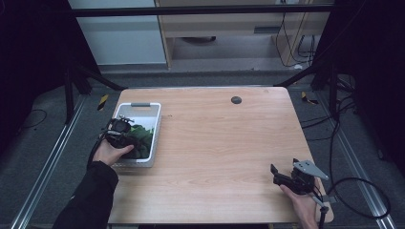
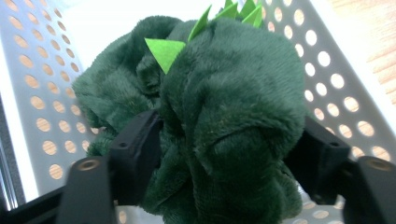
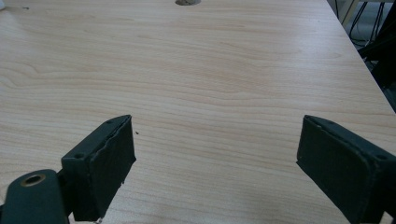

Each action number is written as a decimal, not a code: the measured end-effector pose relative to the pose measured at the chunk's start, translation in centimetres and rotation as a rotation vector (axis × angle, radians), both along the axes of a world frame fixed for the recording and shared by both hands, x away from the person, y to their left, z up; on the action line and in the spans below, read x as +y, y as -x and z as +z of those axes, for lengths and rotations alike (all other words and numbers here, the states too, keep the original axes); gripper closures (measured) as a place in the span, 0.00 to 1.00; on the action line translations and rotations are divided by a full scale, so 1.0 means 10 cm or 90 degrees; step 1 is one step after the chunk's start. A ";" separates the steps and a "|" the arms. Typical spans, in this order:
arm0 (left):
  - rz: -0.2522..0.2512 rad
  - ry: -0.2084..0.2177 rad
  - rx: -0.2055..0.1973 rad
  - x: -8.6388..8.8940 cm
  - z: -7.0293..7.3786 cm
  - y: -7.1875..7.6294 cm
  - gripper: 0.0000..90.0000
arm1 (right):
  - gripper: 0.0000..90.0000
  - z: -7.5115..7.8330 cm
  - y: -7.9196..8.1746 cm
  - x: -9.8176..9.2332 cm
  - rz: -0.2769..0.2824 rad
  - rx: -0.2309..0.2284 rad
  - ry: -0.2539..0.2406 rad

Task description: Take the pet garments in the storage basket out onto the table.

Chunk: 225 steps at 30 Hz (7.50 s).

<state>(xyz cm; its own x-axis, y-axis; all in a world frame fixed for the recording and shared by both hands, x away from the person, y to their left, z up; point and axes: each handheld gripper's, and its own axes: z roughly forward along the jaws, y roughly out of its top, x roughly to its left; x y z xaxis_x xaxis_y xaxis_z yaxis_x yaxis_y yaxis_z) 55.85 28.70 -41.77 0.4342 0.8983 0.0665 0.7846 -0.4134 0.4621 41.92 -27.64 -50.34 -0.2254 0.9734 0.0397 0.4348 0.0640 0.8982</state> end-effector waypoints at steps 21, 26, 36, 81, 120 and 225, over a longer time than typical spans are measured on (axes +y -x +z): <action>-0.001 0.018 0.050 0.01 -0.05 -0.05 0.84 | 0.12 -0.01 -0.01 0.00 0.007 0.007 0.005; 0.000 0.030 0.035 0.04 0.04 -0.02 0.86 | 0.12 -0.01 -0.01 0.00 0.008 0.008 0.004; -0.003 0.046 -0.005 0.15 0.34 0.08 0.87 | 0.12 -0.01 -0.01 0.01 0.007 0.009 0.004; -0.249 0.019 -0.059 -0.60 1.29 0.75 0.88 | 0.12 -0.01 -0.01 0.01 0.012 0.011 0.001; -0.437 0.025 -0.040 -1.65 1.15 0.80 0.87 | 0.12 -0.01 -0.01 0.01 0.019 0.012 -0.001; -0.441 0.093 -0.077 -1.90 0.35 0.79 0.29 | 0.11 -0.01 -0.01 -0.01 0.019 0.016 -0.007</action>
<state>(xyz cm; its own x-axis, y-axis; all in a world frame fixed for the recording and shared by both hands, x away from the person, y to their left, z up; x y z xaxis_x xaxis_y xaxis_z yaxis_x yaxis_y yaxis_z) 47.93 9.65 -38.25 0.9048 0.4229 0.0507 0.3041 -0.7249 0.6181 42.06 -27.70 -50.40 -0.2524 0.9659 0.0568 0.4555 0.0668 0.8878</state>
